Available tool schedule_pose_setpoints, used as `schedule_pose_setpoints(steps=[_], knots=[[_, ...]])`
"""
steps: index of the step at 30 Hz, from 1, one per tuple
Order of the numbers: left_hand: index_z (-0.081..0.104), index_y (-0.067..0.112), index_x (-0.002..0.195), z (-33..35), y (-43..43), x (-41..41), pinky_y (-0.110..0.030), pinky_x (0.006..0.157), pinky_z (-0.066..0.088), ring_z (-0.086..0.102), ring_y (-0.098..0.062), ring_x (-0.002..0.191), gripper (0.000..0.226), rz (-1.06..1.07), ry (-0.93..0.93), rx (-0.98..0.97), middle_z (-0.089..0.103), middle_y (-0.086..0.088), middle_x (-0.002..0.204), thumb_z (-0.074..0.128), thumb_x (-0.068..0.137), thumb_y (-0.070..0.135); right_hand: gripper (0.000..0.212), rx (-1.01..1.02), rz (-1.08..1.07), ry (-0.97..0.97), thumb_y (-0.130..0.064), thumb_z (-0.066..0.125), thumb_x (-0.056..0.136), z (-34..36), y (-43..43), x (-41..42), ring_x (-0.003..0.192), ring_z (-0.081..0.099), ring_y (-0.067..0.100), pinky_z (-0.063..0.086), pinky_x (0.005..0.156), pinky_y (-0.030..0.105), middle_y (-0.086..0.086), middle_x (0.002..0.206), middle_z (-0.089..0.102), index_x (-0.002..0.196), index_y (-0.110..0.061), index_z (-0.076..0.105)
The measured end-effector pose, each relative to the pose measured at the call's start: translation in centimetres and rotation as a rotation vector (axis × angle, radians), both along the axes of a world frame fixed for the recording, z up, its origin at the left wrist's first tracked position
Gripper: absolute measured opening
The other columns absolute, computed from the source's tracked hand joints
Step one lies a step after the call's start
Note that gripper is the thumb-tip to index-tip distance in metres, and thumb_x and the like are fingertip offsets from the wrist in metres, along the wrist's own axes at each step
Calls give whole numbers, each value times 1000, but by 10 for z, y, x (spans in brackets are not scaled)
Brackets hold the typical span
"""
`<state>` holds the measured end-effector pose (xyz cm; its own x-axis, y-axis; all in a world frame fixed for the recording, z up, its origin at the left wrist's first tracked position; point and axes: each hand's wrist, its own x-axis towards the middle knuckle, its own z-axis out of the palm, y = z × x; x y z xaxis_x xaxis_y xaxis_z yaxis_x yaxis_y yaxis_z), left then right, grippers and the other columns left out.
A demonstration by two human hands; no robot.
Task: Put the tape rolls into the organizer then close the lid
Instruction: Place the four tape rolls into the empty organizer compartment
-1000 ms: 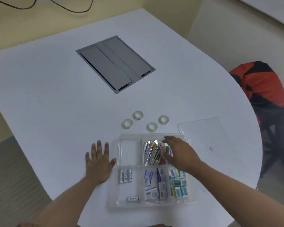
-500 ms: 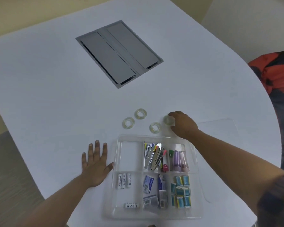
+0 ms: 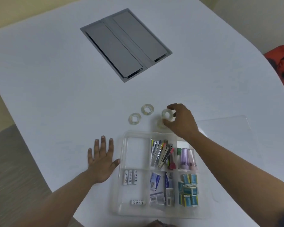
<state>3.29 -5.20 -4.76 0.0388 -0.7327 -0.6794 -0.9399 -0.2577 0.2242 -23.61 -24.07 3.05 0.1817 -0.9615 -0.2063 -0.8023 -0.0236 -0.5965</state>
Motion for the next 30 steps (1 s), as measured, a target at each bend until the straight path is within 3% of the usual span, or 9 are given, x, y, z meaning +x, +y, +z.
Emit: schedule_pose_setpoints(steps=[4,10,14,18,23,25,30], knots=[[-45,30,130,2,0,0,-53,110,-20,-50,-24,128,80,2,4,-5,-55,1,138,17,91,63,59,-47,242,-33,-45,81,68,22,55,25,95,58,8,46,78,28,-10,114,63,120,-31,58],[-45,30,129,3,2,-1,-53,110,-19,-49,-24,128,81,1,-11,-21,-55,1,137,17,91,64,60,57,560,278,-53,72,76,15,92,49,108,60,23,47,85,37,-3,124,64,128,-29,55],[-47,31,127,2,1,0,-54,110,-19,-50,-25,127,81,2,-4,-20,-56,1,137,18,91,64,50,56,653,506,-53,69,79,3,99,61,92,65,30,48,69,37,3,107,67,117,-22,60],[-45,31,129,1,2,0,-54,111,-19,-48,-25,129,82,7,1,-29,-53,0,140,19,91,63,37,9,717,592,-43,74,79,-4,107,70,78,65,29,31,53,32,4,89,64,98,-15,59],[-45,31,130,2,2,-1,-53,110,-20,-49,-25,129,81,6,4,-35,-53,0,140,19,91,63,34,-18,756,655,-37,78,77,-9,111,72,72,63,27,19,45,29,4,82,62,94,-14,60],[-45,30,130,2,2,-1,-54,111,-19,-48,-26,130,82,7,-3,-32,-53,-1,140,20,92,63,34,-11,761,662,-38,77,78,-10,110,72,74,64,27,24,46,29,4,83,64,96,-15,61],[-44,29,130,3,1,-1,-54,111,-19,-48,-26,130,82,1,0,-30,-53,-1,140,20,92,62,41,63,691,516,-41,69,82,-4,98,65,91,65,29,48,68,36,4,105,68,118,-23,59]])
